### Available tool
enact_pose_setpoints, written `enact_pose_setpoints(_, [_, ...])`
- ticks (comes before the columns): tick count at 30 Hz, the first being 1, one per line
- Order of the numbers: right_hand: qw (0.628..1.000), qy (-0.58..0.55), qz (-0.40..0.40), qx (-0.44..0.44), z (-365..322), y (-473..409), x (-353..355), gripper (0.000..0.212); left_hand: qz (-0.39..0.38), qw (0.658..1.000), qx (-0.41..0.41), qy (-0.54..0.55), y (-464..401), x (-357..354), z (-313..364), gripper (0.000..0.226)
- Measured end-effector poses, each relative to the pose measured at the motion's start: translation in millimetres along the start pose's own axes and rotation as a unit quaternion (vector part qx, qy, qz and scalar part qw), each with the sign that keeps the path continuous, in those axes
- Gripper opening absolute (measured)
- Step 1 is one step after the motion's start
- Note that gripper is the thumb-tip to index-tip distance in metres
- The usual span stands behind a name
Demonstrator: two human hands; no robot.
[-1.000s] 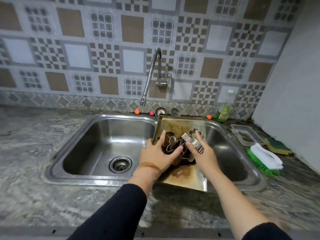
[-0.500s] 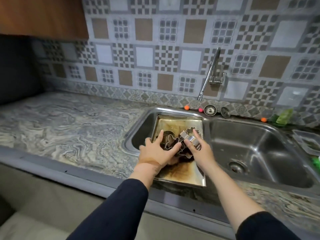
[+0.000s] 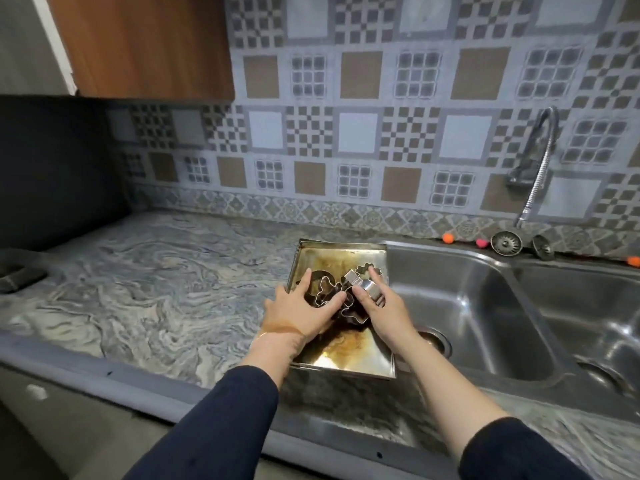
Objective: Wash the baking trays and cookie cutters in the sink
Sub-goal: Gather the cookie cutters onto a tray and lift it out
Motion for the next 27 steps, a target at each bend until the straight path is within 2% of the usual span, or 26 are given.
enact_pose_setpoints(9, [0.998,0.055,0.008,-0.037,15.3,-96.2,-52.3,0.064,-0.034,0.999,-0.004,-0.012,-117.2,22.4,3.4,0.098])
enact_pose_setpoints(14, [0.997,0.040,0.011,-0.060,54.2,-178.1,-55.1,0.064,-0.046,0.998,-0.007,-0.029,-196.3,10.9,36.9,0.095])
enact_pose_setpoints(20, [0.996,0.049,0.010,-0.074,106.9,-275.4,-65.2,0.061,-0.066,0.998,0.018,-0.009,-301.9,-17.9,68.0,0.104])
enact_pose_setpoints(23, [0.993,0.073,0.003,-0.094,131.1,-312.6,-66.9,0.061,-0.080,0.996,0.013,-0.021,-333.7,-27.0,81.4,0.096])
enact_pose_setpoints(27, [0.987,0.095,0.000,-0.128,158.0,-342.5,-65.9,0.064,-0.107,0.994,0.005,-0.027,-363.9,-38.4,91.9,0.097])
Point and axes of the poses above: each hand's wrist, its own y-axis away from the middle knuckle, its own x-axis out of the back of the hand, z = x × y, the point moved 3 cm from there along -y, towards the middle knuckle, and after that the axes turned 11 degrees about x, right-handed, at the moved point
